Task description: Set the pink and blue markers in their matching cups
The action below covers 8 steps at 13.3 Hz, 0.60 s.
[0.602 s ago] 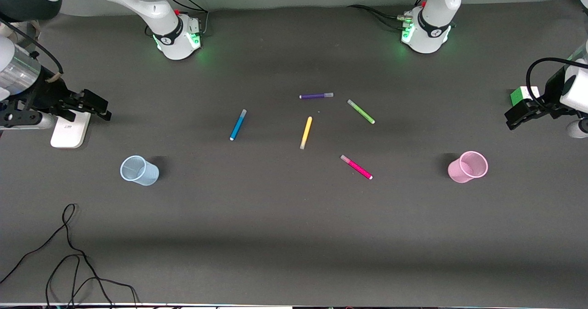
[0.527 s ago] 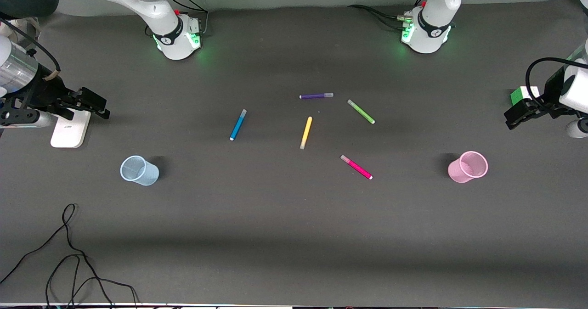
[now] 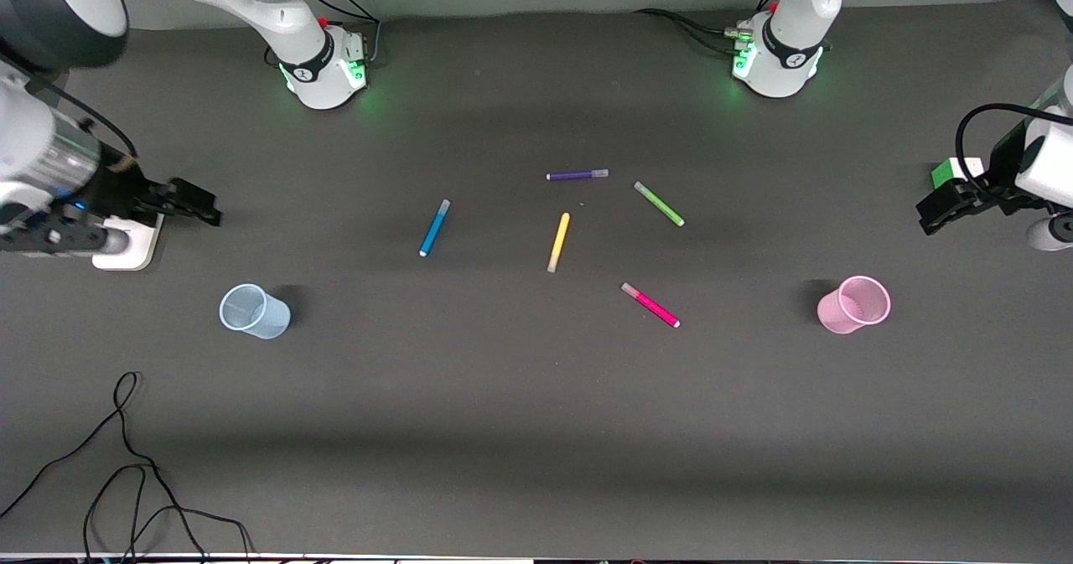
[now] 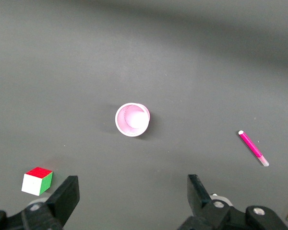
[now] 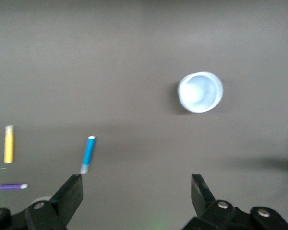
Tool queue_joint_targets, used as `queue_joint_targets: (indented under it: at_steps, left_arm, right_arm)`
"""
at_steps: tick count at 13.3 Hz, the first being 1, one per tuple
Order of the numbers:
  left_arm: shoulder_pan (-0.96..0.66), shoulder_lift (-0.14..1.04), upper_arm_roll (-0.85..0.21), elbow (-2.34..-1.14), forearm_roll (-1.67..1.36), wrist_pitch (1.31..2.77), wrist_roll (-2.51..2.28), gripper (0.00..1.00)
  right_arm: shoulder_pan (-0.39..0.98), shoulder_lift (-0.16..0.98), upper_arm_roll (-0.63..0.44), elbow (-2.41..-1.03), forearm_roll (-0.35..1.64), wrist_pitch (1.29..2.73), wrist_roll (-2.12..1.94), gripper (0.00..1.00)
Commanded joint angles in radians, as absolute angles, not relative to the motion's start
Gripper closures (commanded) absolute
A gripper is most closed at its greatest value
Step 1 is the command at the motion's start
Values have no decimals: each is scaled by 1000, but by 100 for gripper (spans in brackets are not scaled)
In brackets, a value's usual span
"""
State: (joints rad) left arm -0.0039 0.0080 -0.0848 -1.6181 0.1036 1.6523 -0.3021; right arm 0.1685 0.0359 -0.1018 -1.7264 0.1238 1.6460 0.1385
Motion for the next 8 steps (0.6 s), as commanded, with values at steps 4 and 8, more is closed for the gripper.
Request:
queue_joint_targets:
  at_steps: [4, 8]
  left_arm:
    - [-196, 150, -97, -1598, 98, 1606, -608, 0]
    - [-330, 325, -97, -1597, 98, 1730, -938, 0]
  right_arm:
    - [288, 348, -95, -1718, 291, 1663, 392, 0]
    - [298, 552, -95, -1733, 472, 1707, 426, 0]
